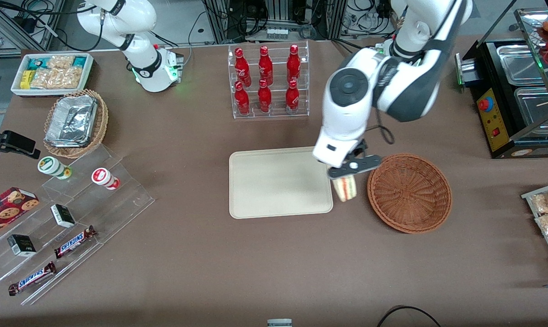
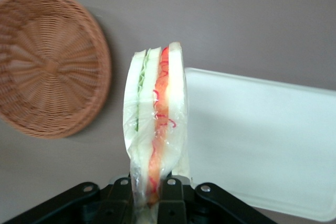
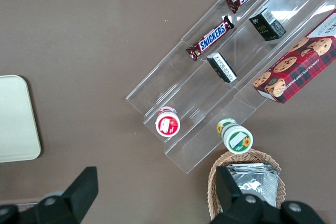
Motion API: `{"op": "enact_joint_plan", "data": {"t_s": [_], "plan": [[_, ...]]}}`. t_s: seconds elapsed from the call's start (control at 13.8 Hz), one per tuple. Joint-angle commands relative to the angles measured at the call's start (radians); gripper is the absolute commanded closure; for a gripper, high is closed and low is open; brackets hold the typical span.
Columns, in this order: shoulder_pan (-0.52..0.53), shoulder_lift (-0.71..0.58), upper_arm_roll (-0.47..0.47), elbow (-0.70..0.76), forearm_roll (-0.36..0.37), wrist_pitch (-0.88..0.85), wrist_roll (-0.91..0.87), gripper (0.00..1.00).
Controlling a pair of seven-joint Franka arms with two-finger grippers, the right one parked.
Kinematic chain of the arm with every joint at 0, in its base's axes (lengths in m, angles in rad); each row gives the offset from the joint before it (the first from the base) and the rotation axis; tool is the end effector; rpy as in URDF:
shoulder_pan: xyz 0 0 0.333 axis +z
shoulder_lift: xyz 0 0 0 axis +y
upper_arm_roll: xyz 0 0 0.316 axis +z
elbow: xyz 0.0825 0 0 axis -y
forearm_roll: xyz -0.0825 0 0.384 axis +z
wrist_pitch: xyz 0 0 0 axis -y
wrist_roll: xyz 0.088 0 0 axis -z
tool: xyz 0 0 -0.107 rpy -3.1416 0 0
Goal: Place sandwich from basket to tray
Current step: 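Lift the sandwich and carry it toward the cream tray, then lower the sandwich onto the tray and open the left gripper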
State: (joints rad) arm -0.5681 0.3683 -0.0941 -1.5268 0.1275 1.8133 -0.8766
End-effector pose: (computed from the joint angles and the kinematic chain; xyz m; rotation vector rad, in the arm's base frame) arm 0.5317 -0.3913 0.4413 -3.0098 -0.2773 -0.0063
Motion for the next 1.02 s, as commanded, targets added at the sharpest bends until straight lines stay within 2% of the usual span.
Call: {"op": "enact_joint_plan", "data": {"t_s": [0.0, 0.36, 0.95], "plan": [[-0.09, 0.147, 0.011, 0.128, 0.009, 0.024, 0.022, 1.0], [-0.173, 0.245, -0.009, 0.126, -0.016, 0.141, 0.077, 1.0], [-0.203, 0.383, -0.007, 0.129, -0.009, 0.294, -0.007, 1.0]]}}
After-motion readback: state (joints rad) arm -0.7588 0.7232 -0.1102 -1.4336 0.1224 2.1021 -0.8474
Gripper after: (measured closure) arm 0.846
